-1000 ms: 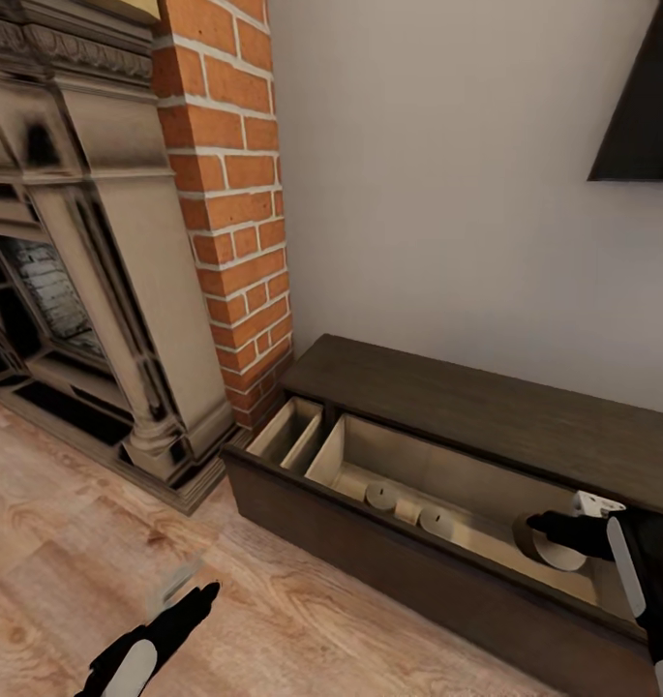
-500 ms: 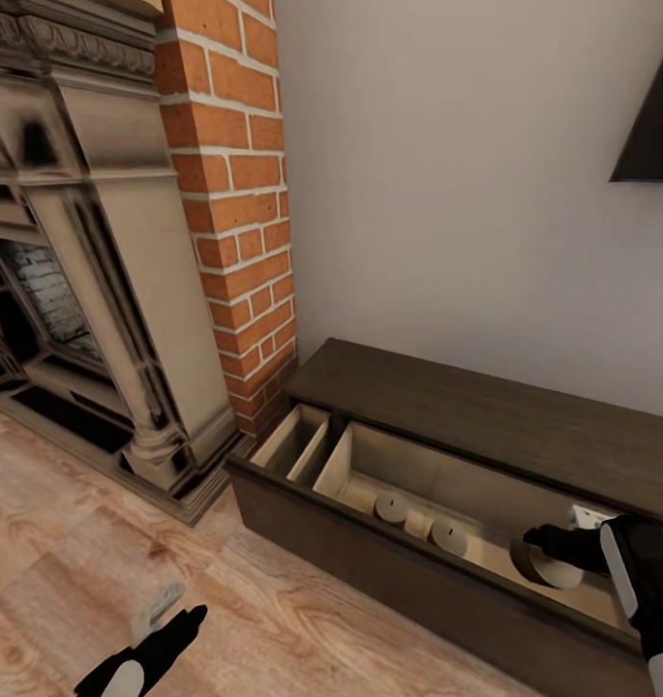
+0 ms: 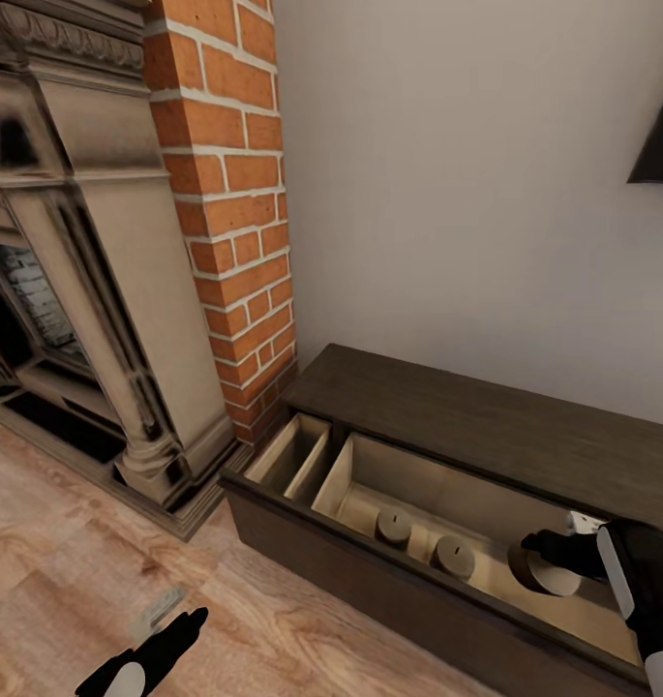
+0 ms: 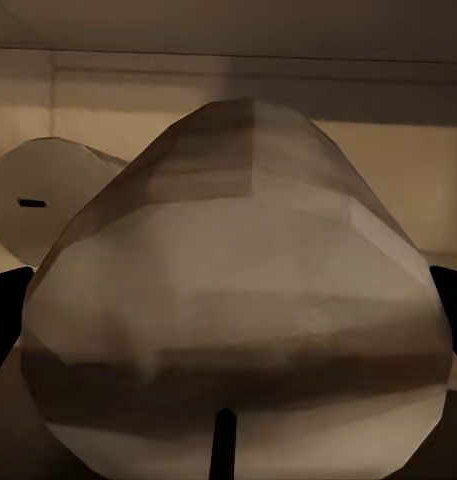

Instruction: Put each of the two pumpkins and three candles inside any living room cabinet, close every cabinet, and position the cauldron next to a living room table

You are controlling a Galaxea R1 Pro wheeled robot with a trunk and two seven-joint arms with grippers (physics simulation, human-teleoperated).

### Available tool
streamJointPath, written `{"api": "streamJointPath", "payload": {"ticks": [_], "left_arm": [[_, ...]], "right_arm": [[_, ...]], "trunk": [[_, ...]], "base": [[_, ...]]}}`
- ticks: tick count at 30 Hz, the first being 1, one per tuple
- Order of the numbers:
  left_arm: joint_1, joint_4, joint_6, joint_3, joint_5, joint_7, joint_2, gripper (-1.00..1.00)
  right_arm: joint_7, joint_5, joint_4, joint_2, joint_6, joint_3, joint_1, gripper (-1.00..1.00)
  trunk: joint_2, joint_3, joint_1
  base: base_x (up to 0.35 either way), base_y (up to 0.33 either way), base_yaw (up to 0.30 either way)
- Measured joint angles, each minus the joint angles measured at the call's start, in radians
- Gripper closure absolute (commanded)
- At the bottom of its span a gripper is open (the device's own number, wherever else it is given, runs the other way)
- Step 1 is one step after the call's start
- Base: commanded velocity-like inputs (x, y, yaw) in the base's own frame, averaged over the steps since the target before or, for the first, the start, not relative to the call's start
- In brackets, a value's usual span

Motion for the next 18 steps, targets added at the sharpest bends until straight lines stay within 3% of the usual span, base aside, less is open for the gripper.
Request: {"api": "streamJointPath", "payload": {"ticks": [12,18], "left_arm": [[0.002,0.024,0.0,0.009,0.005,0.0,0.003,-1.0],[0.029,0.032,0.001,0.022,0.01,-0.004,0.044,-1.0]], "right_arm": [[0.0,0.0,0.003,0.009,0.0,0.003,0.002,1.0],[-0.003,0.001,0.018,0.011,0.0,0.003,-0.009,1.0]], "trunk": [[0.0,0.0,0.0],[0.0,0.0,0.0]], "base": [[0.004,0.0,-0.204],[0.0,0.0,-0.098]]}}
